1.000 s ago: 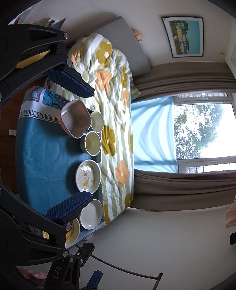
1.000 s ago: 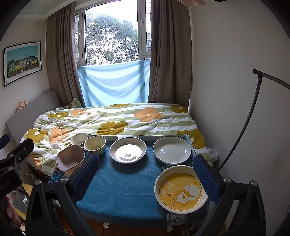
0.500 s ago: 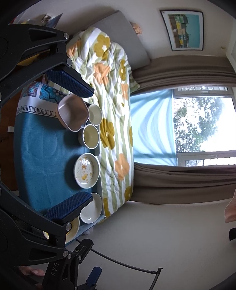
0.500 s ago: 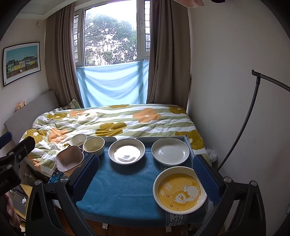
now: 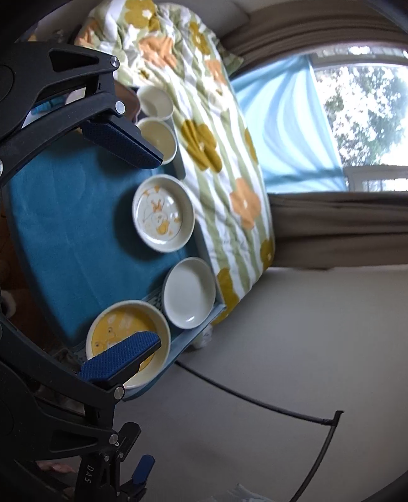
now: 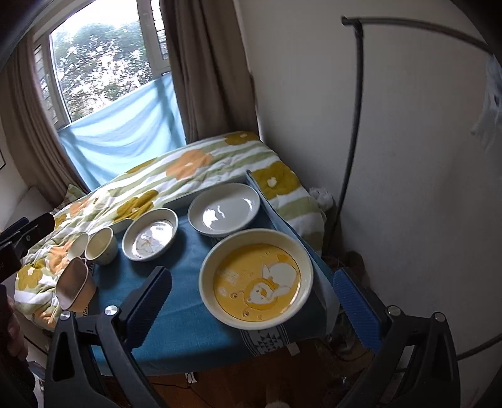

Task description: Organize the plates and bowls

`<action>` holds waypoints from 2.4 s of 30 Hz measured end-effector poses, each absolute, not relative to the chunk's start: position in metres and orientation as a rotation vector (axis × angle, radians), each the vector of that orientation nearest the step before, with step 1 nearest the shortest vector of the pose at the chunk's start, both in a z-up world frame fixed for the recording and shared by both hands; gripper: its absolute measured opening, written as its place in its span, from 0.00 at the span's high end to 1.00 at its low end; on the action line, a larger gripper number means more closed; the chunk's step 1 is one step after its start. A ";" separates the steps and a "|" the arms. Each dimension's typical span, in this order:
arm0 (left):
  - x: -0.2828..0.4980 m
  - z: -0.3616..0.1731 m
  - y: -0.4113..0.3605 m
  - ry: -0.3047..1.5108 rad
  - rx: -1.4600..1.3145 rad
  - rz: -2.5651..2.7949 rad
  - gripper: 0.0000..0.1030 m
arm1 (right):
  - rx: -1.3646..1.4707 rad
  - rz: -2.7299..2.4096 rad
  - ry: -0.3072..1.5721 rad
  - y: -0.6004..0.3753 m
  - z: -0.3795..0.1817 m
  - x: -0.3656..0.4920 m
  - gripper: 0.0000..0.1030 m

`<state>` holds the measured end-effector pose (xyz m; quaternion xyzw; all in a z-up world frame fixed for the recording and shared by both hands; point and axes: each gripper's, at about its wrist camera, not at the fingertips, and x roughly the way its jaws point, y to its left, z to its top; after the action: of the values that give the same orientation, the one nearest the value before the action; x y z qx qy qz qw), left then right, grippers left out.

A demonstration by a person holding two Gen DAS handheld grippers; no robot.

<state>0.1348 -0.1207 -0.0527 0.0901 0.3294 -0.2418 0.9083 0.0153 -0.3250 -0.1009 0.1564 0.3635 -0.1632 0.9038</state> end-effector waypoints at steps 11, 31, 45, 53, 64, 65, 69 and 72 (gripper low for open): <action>0.209 -0.196 -0.232 1.062 0.265 -0.727 0.03 | 0.577 -0.269 0.916 -0.405 -0.198 0.033 0.21; 0.247 -0.293 -0.275 1.308 0.360 -0.800 0.84 | 0.682 -0.127 1.045 -0.443 -0.273 0.084 0.83; 0.251 -0.296 -0.273 1.327 0.330 -0.792 0.87 | 0.592 -0.147 1.096 -0.440 -0.275 0.094 0.87; 0.247 -0.278 -0.259 1.291 0.290 -0.760 0.87 | 0.516 -0.122 1.112 -0.432 -0.268 0.100 0.87; 0.231 -0.232 -0.194 1.232 0.125 -0.616 0.87 | 0.358 0.021 1.070 -0.399 -0.231 0.123 0.87; 0.229 -0.227 -0.184 1.223 0.108 -0.593 0.87 | 0.340 0.045 1.067 -0.393 -0.226 0.127 0.87; 0.214 -0.211 -0.136 1.186 0.047 -0.500 0.87 | 0.281 0.146 1.054 -0.363 -0.213 0.145 0.87; 0.208 -0.205 -0.095 1.170 0.002 -0.427 0.87 | 0.249 0.222 1.050 -0.335 -0.211 0.156 0.87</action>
<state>0.2076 -0.0954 -0.2049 0.0008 0.5479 -0.2001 0.8123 0.1561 -0.3350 -0.2112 0.1184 0.4988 0.1054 0.8521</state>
